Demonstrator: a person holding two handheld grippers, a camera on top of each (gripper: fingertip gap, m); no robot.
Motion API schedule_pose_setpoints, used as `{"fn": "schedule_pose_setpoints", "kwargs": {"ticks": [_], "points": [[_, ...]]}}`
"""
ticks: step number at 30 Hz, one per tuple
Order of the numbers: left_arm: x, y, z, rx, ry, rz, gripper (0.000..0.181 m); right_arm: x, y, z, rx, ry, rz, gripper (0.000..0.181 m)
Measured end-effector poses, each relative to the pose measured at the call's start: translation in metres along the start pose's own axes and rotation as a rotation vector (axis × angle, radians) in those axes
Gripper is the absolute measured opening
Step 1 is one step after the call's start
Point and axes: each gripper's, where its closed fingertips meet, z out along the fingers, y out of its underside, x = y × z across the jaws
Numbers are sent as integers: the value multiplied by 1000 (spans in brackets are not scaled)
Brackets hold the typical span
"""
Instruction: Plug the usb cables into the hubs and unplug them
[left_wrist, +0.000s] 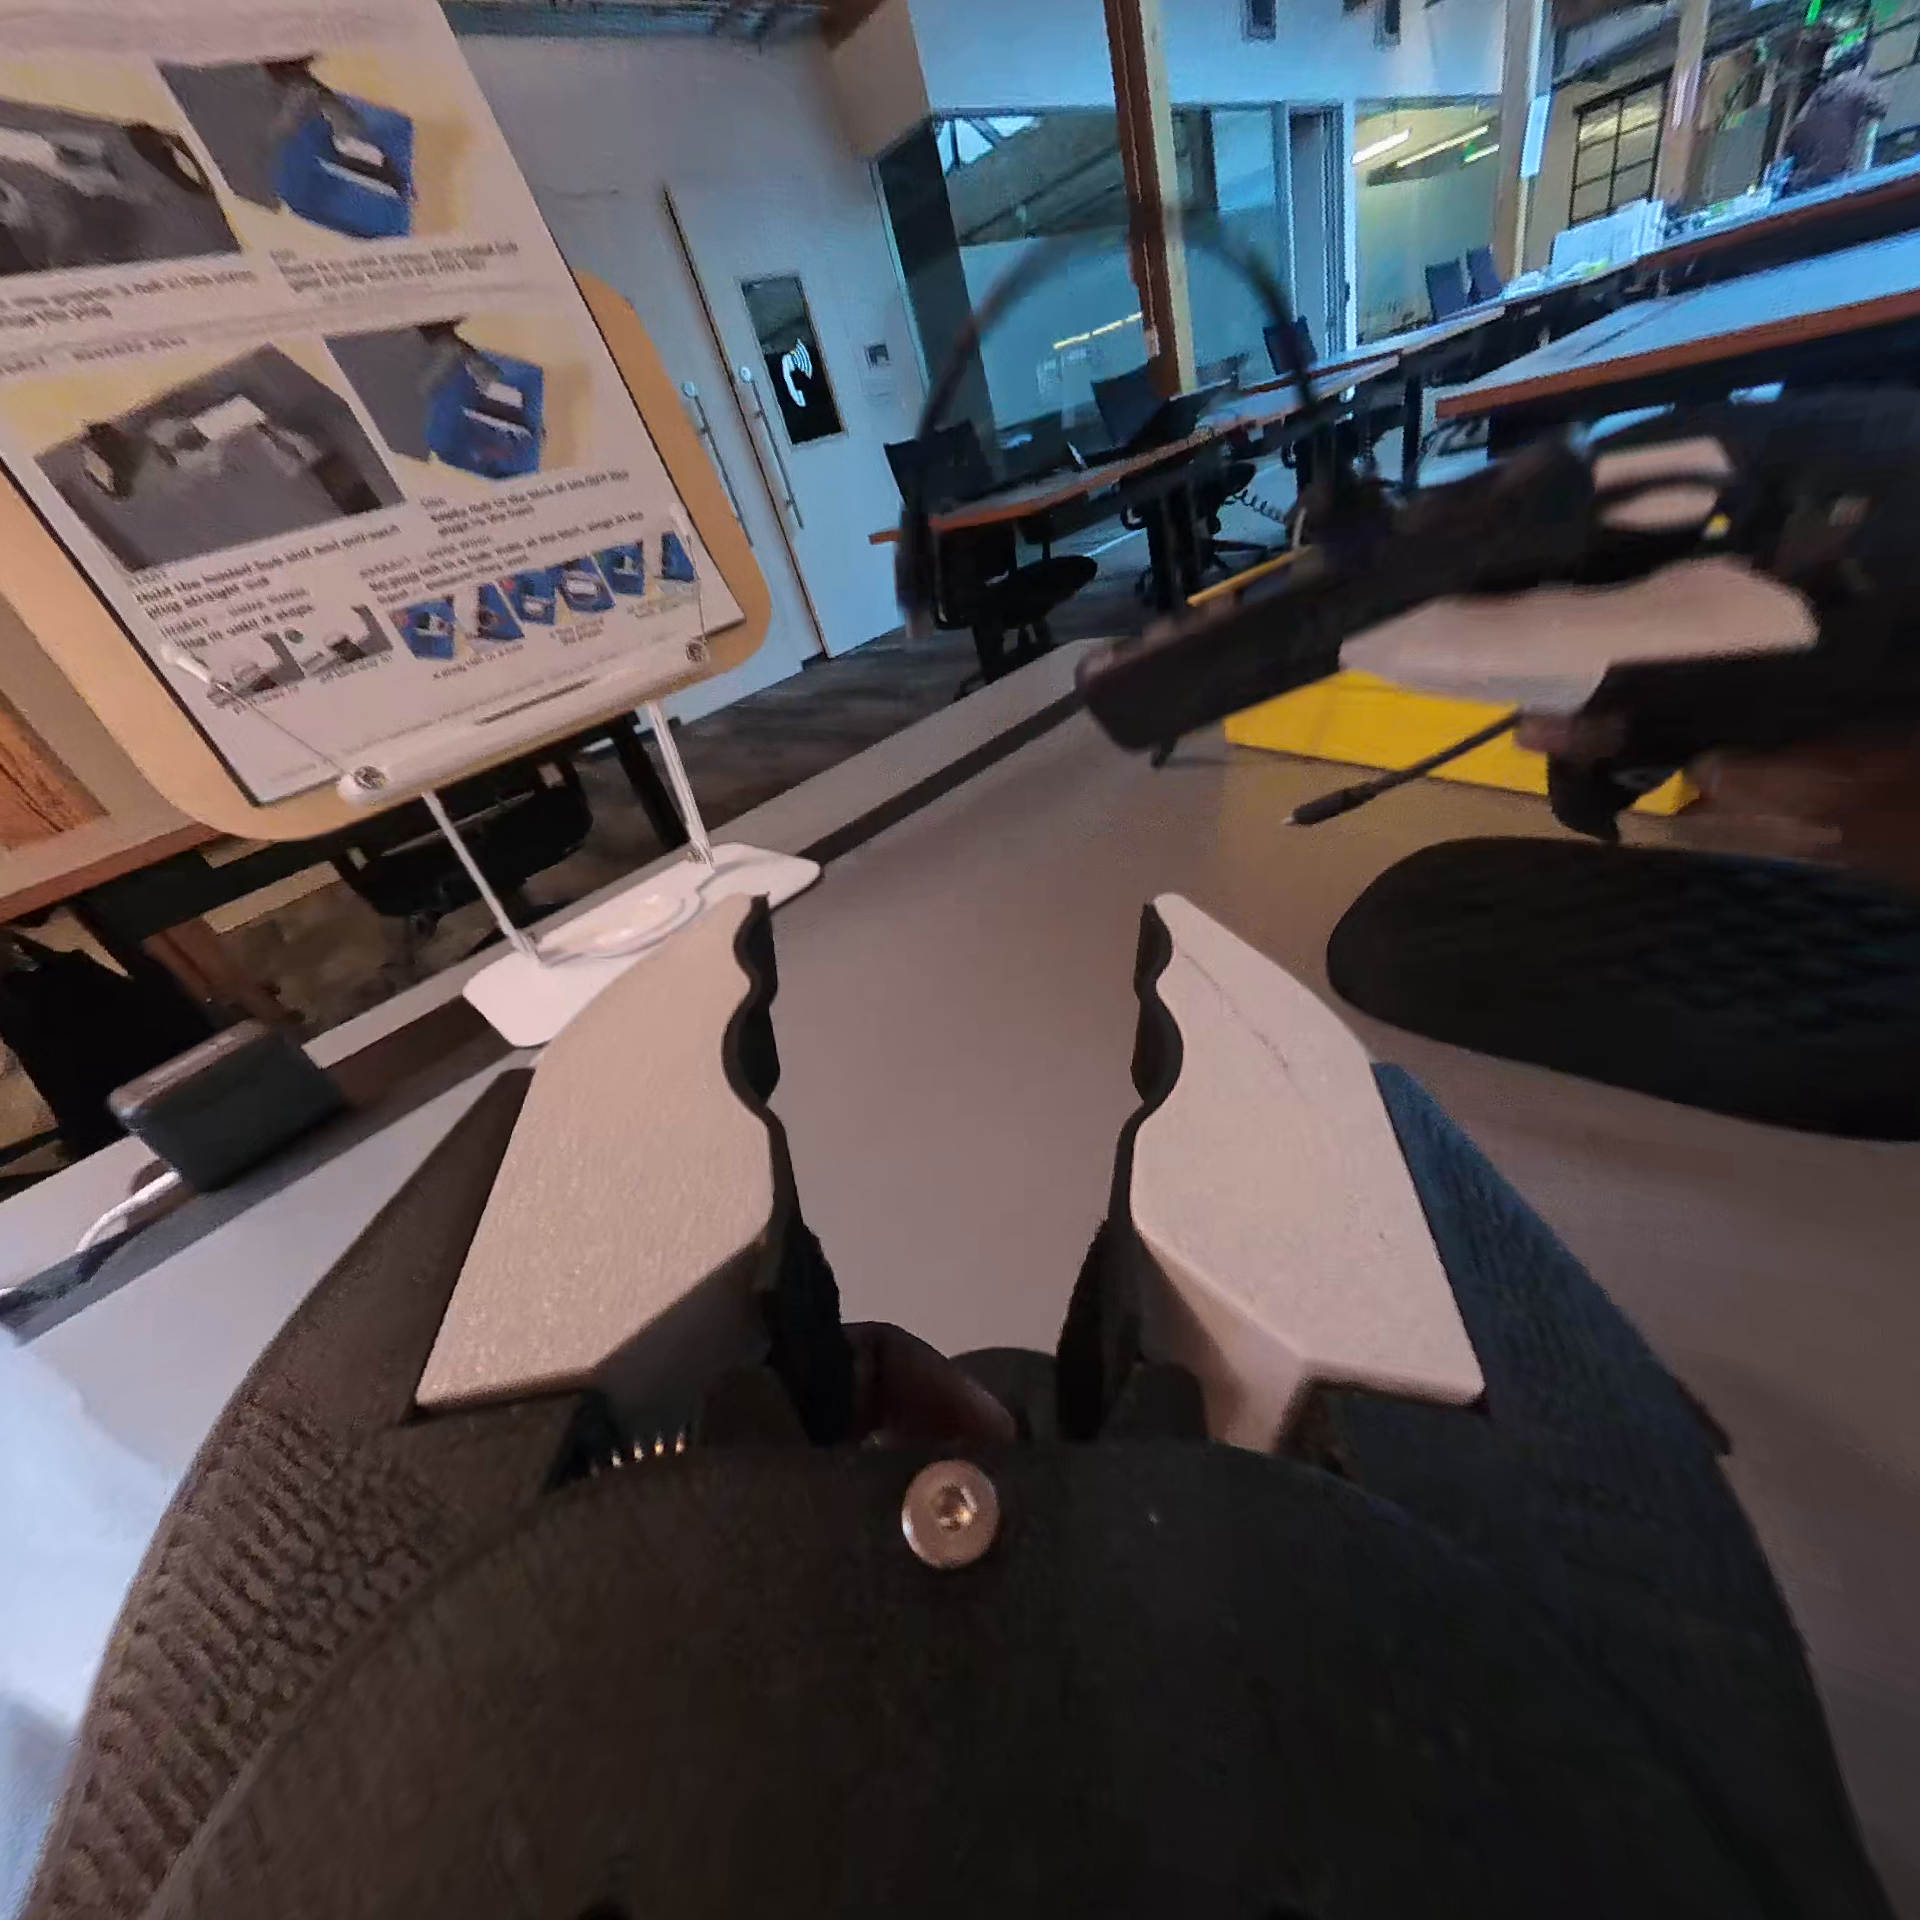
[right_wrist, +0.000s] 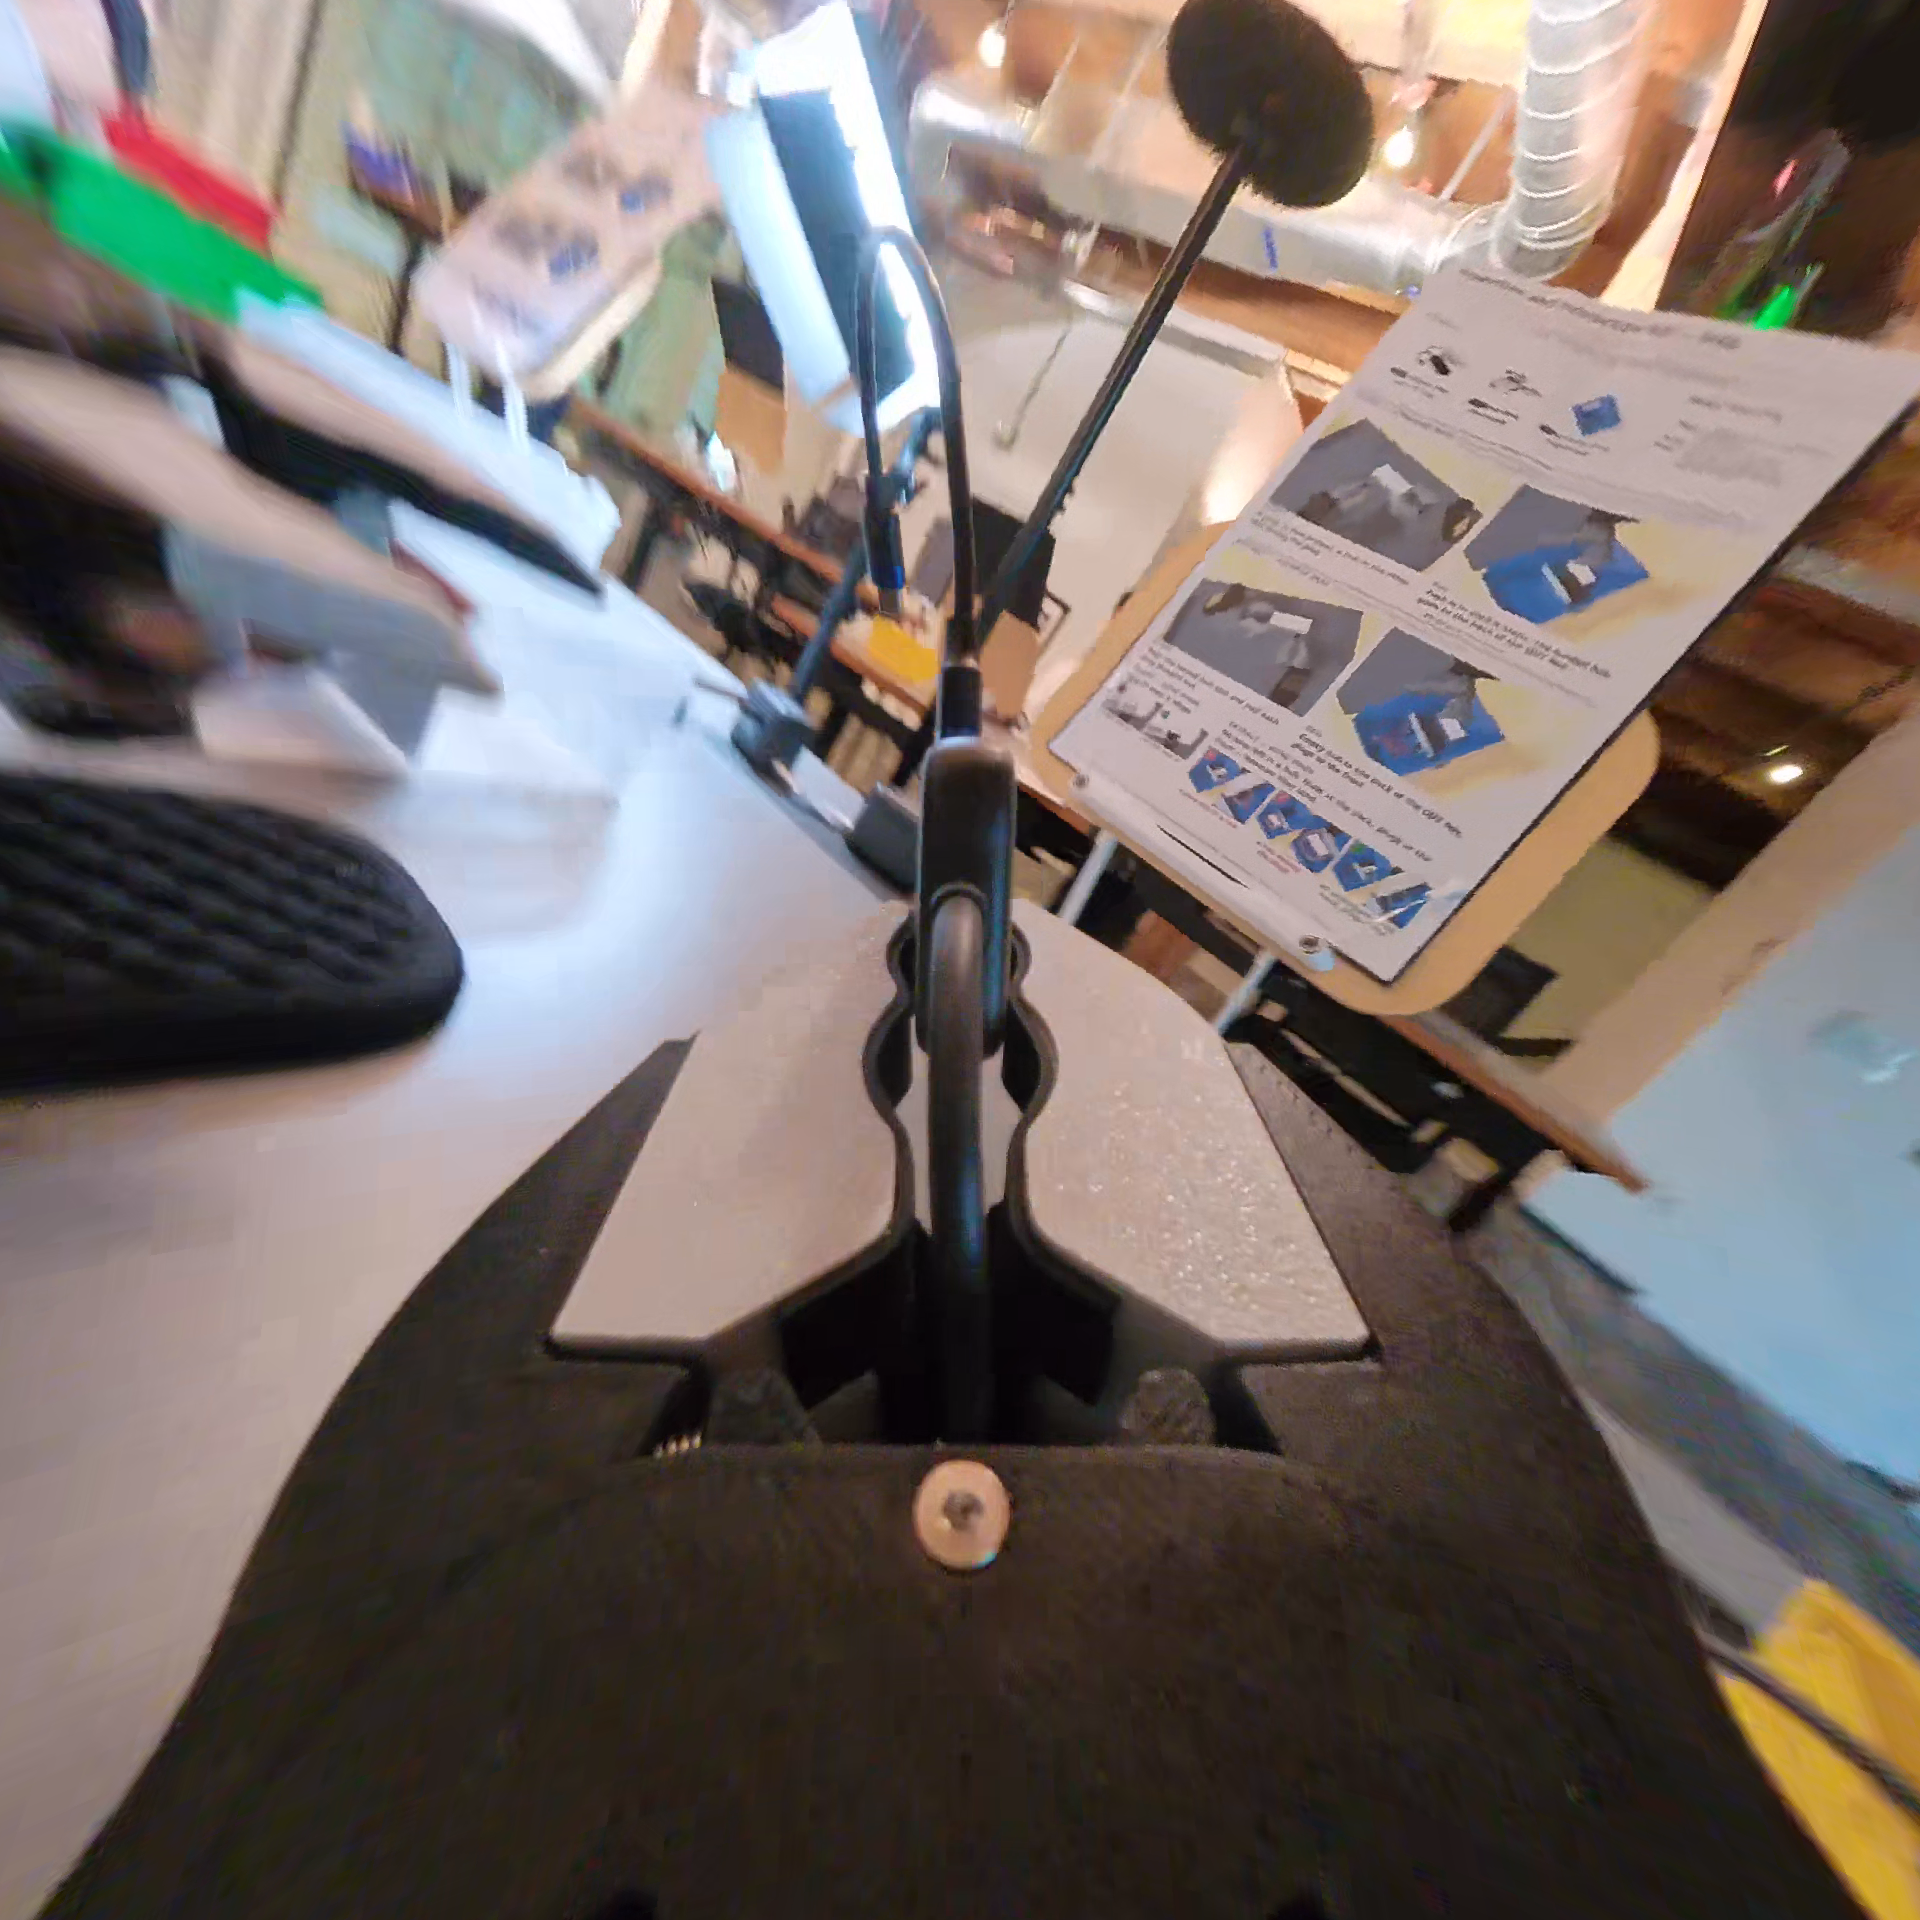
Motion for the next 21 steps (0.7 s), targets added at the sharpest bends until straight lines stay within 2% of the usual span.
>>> {"fn": "schedule_pose_setpoints", "kwargs": {"ticks": [5, 9, 14, 18, 21], "points": [[20, 31, 17, 41, 80, 1, 66, 5, -16, -7, 201, -88, 336, 12], [19, 20, 11, 136, 91, -11, 62, 0, -17, -13, 332, -208, 511, 12], [13, 15, 5, 186, 85, -64, 57, -8, -22, -19, 432, -280, 544, 12], [24, 12, 5, 153, 159, -64, 55, -15, -19, -16, 396, -298, 493, 12], [33, -16, -10, 156, 271, -74, 54, -18, -17, -14, 378, -306, 477, 12]]}}
